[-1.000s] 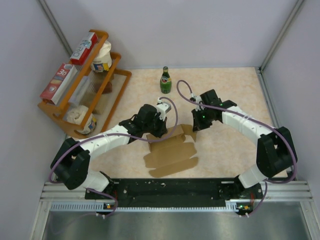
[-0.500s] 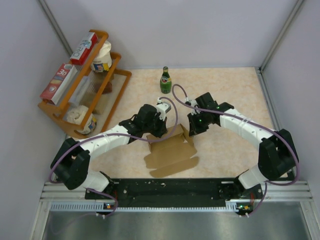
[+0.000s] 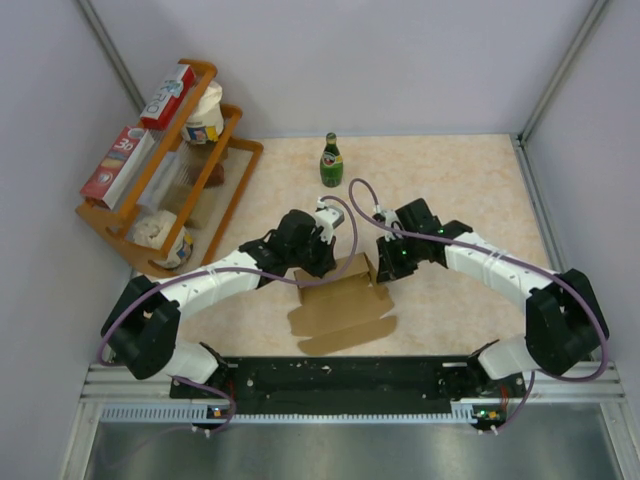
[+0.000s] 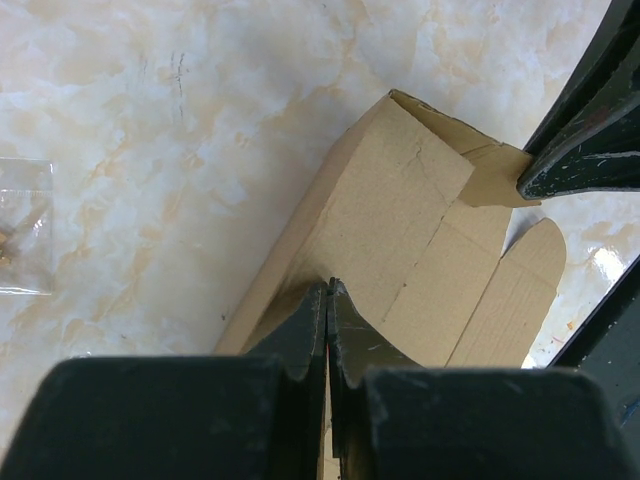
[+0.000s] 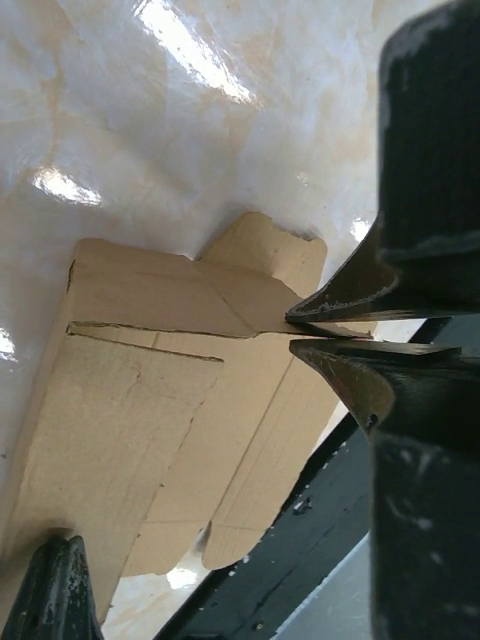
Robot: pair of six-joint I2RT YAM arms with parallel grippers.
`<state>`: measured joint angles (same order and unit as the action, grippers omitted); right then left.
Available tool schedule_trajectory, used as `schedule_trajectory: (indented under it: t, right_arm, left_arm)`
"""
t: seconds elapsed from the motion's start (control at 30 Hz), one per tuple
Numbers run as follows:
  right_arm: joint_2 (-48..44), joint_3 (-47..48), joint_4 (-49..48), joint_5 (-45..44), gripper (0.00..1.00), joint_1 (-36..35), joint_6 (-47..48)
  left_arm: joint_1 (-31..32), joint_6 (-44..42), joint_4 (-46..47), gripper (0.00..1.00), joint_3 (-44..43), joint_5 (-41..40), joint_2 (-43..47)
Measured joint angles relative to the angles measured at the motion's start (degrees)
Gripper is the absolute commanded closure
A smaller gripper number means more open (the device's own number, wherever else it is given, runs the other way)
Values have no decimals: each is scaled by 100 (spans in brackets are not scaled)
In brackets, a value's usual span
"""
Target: Fold the paper box
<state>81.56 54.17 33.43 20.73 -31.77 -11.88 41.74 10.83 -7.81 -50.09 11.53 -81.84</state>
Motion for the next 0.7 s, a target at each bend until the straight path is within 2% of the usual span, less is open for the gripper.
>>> schedule_trajectory:
  t: [0.57,0.7]
  right_arm:
    - [-284,-695,-1178,855,64,-2,-186]
    - [-282,-695,-1386,960,60,-2,-225]
  left_arm:
    - [4,0,-35,100,0,-7,26]
    - [7,0,-35,100,0,-9,28]
